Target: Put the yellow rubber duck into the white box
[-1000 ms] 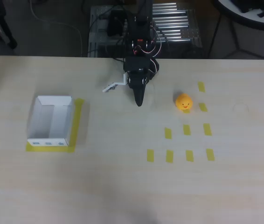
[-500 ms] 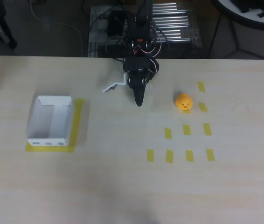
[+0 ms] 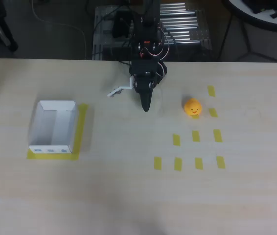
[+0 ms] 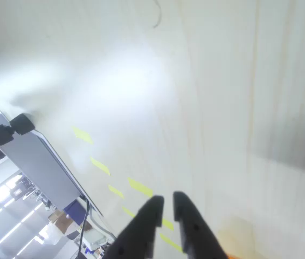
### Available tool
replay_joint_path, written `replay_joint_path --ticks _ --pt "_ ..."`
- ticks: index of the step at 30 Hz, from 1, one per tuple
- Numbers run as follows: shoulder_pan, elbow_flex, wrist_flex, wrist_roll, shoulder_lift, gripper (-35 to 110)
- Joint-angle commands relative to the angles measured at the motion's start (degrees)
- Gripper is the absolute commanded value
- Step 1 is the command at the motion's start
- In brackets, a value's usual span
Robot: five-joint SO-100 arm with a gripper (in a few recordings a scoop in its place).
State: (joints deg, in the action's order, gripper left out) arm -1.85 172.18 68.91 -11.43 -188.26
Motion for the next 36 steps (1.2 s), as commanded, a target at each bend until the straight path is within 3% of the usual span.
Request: replay_joint_path --ticks 1,23,31,36 --pt "-0.4 0.4 0.8 -0.7 -2.9 0" --pt "-1.7 0.4 0.3 -0.5 -2.6 0" --pt "-0.4 -1.0 -10.7 3.7 7.0 0" --pt "-0.2 -9.9 -7.6 4.5 12.1 0"
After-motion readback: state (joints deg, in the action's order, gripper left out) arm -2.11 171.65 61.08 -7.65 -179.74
